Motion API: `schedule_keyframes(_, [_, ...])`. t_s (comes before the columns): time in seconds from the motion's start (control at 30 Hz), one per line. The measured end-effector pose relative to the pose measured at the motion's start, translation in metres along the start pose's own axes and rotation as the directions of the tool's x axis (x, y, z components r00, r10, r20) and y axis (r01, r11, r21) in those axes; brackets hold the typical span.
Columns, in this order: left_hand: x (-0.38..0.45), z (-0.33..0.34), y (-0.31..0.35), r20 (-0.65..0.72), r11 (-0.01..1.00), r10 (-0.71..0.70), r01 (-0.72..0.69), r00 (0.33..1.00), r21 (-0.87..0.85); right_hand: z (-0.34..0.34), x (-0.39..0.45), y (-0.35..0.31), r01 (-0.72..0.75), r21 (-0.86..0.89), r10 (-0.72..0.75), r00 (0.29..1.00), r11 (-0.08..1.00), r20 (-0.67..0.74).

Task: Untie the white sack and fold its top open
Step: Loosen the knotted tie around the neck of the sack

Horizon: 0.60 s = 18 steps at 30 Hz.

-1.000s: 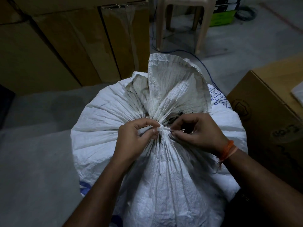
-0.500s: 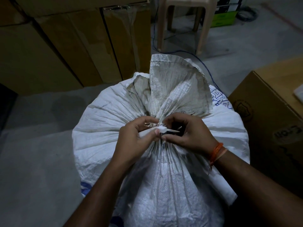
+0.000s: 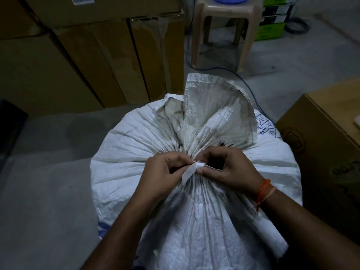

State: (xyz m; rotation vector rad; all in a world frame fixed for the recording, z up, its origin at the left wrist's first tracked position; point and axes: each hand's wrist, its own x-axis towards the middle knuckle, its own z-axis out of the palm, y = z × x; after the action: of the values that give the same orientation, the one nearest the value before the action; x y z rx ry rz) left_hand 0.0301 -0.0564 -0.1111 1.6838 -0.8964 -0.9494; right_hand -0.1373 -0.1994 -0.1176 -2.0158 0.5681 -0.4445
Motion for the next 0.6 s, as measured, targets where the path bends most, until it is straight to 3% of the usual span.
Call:
schedule_keyframes(0.47, [-0.022,-0.004,-0.004,-0.151,0.961,0.107,-0.063,0.983,0.269,-0.026,-0.038,-0.002,-0.068,0.085,0.072,0.997,0.994,-0.042])
schedule_keyframes(0.6, [-0.046,-0.004,-0.004,-0.198,0.958,0.119,-0.061,0.973,0.279,-0.038,-0.059,-0.005,-0.069,0.240,0.093,0.992,0.968,-0.090])
